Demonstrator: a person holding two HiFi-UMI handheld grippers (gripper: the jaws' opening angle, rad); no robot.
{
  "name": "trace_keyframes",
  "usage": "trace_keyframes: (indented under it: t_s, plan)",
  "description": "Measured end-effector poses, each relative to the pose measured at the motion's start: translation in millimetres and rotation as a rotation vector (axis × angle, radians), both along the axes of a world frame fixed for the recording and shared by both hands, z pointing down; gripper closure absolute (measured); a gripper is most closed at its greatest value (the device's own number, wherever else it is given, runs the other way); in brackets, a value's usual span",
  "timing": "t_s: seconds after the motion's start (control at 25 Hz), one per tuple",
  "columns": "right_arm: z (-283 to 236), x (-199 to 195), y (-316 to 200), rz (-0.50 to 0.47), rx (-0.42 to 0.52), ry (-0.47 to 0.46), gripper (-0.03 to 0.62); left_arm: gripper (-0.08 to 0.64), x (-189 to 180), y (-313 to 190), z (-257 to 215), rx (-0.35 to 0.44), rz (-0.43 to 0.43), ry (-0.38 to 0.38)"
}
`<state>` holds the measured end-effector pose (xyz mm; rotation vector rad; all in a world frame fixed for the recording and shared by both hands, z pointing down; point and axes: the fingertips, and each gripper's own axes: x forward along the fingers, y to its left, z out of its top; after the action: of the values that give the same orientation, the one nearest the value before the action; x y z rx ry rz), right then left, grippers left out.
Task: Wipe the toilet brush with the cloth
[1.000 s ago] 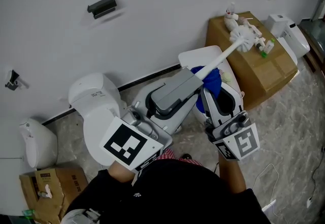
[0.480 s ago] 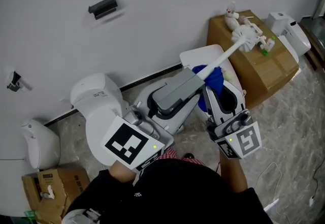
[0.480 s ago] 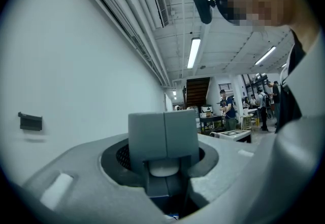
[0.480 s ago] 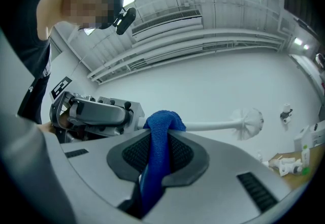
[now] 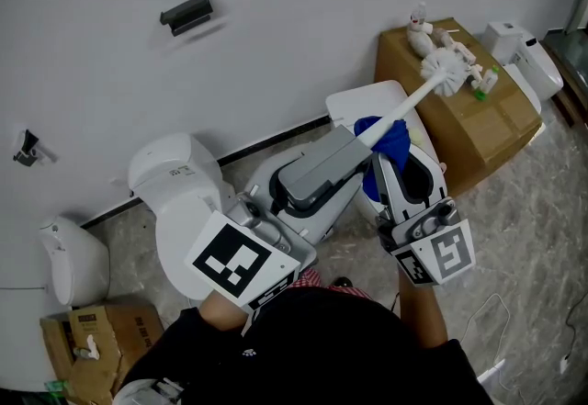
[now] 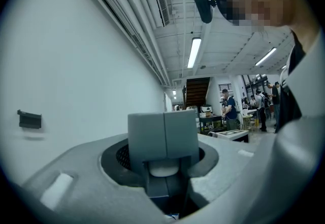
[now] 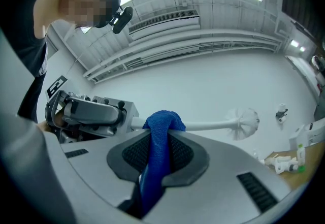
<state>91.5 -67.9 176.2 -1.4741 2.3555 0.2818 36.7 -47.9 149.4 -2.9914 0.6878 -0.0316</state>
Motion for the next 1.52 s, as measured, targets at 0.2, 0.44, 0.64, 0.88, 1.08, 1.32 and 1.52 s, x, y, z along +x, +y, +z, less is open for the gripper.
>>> trace_keyframes:
  t_s: [0.2,0.44,0.64,0.88,1.08,1.32,1.52]
  plan:
    - [1.2,4.7,-4.7,0.009,-0.01,-0.012,0.528,0.391,-0.9,-0.6,1.7,-0.001,0.0,-0.006]
    - [0.4,12.1,-9.6,0.021,-0.011,-0.025,0.528,0.391,1.1,-0.8,2.4,-0.008,0.003,-0.008]
    - [1.4,18.0,-12.7,0.031,-0.015,-0.034,0.528,0.391,0.7,-0.6,2.1,-0.006,0.004,-0.002]
    - [0.6,25.6,-15.2,0.048,-0.024,-0.045,0.528,0.391,1.2,0.9,0.9,0.002,0.012,-0.013]
    - [0.8,33.1,-13.0,0.069,-0.028,-0.056,0.528,0.391,3.1,4.7,0.7,-0.001,0.029,-0.012]
    - [5.5,46.7,-8.1,0.104,-0.032,-0.076,0.528,0.391,8.6,11.9,4.2,-0.008,0.051,-0.017]
    - [7.0,58.5,-4.9,0.132,-0.037,-0.092,0.528,0.391,13.1,17.4,5.1,-0.019,0.062,-0.02]
